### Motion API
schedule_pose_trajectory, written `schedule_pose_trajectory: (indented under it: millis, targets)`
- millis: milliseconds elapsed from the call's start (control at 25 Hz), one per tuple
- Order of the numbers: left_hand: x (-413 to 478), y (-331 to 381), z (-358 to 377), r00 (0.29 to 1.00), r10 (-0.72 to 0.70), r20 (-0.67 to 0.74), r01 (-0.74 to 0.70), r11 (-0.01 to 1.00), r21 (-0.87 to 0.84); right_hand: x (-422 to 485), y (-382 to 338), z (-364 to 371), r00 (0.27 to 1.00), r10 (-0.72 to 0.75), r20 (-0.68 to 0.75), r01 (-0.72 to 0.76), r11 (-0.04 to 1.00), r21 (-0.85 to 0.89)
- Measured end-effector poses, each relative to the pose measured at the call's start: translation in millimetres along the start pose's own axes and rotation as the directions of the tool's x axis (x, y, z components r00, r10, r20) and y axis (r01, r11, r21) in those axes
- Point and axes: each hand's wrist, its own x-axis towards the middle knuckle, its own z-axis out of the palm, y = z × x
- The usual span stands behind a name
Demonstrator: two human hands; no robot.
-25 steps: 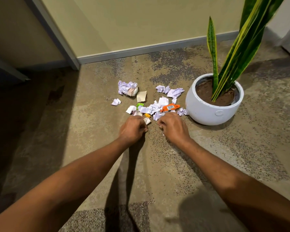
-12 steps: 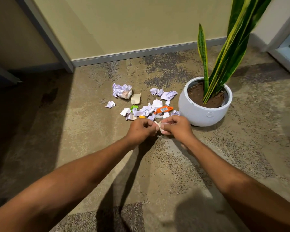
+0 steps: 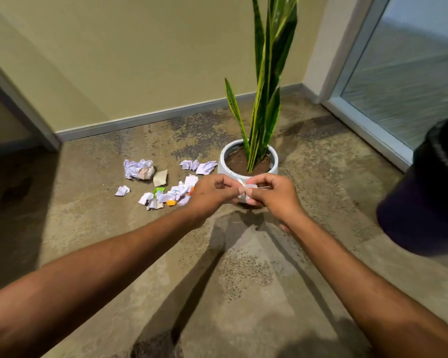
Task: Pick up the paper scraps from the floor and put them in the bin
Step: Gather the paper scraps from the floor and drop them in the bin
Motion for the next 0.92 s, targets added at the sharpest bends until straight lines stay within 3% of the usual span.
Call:
schedule_pose_trajectory:
  millis: [280, 520, 720, 920]
  targets:
    - [38, 81, 144, 0.976, 0.158, 0.152, -0.156, 0.987, -0.028, -37, -71, -127, 0.950, -0.132, -0.282, 0.141, 0.990, 0.011]
    - [53, 139, 278, 0.910, 0.239, 0.338, -0.226, 0.971, -0.079, -76, -111, -244, 0.836, -0.250, -0.488, 0.258, 0.965, -0.053]
    - [58, 156, 371, 0.872, 0.255, 0.418, -0.281, 0.960, 0.001, -88, -117, -324, 0.726, -0.205, -0.656, 0.190, 0.977, -0.096]
    - [57, 163, 411, 0.782, 0.203, 0.590, -0.364, 0.916, 0.168, -85, -109, -372, 0.660, -0.158, -0.734, 0.092, 0.987, -0.130]
